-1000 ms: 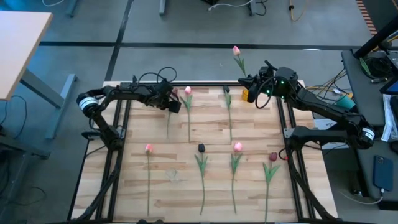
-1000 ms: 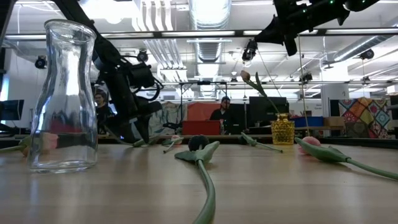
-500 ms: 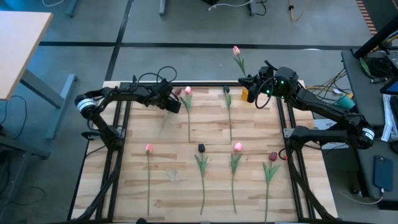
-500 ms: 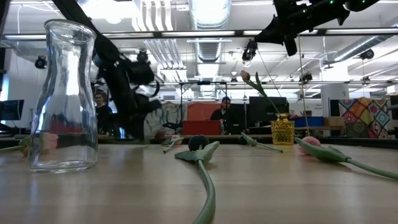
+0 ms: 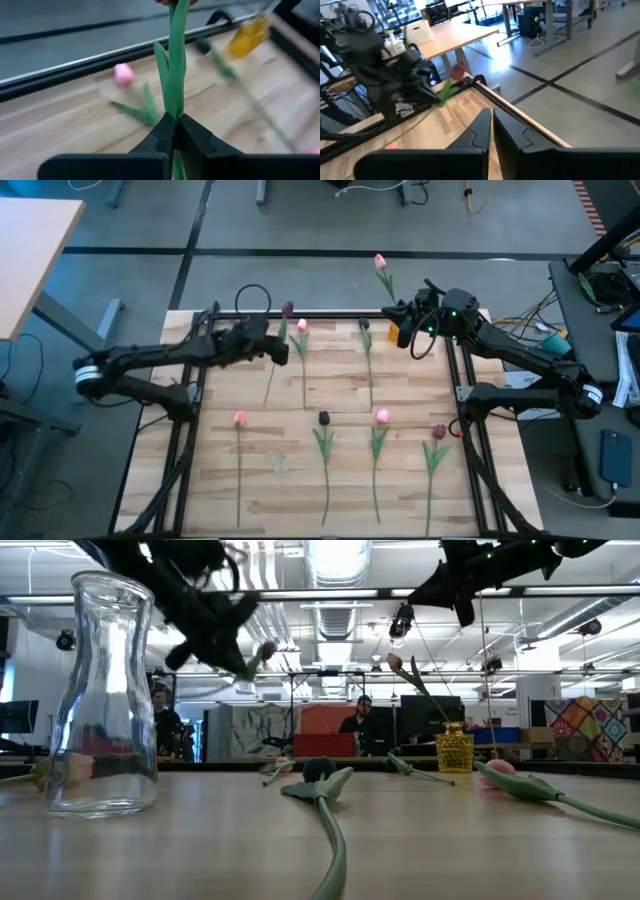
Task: Sort flowers into vase by color
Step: Put the top red tulip flower into the crystal vase
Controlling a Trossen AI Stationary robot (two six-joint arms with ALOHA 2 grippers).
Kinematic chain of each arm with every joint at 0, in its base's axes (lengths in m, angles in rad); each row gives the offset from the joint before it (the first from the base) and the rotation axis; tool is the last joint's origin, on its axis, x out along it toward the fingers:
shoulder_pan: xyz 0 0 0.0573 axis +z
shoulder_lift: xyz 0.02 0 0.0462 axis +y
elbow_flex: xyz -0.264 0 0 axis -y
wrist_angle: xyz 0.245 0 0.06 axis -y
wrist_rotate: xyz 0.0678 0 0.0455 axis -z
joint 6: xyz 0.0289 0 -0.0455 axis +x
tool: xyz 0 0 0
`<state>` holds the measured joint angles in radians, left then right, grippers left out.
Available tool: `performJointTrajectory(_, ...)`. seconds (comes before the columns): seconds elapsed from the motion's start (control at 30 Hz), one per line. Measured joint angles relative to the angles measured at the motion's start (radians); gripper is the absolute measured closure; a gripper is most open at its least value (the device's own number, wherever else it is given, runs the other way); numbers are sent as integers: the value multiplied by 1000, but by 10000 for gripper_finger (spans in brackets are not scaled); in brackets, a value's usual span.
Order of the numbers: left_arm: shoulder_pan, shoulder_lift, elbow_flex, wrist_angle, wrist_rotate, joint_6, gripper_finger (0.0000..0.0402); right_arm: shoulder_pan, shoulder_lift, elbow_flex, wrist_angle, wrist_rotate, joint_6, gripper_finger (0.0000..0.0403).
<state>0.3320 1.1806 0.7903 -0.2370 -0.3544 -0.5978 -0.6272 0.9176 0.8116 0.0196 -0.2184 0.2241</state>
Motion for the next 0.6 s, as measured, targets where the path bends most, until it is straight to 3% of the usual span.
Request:
performJointTrajectory(0.37,-588,-124,-3,104,-515,-107,401,72,-1,27,27,-43,-17,390)
performJointTrajectory(0.6,-921,-112,-2,257,-804,17,401,137,-1,69,33,29,-58,390)
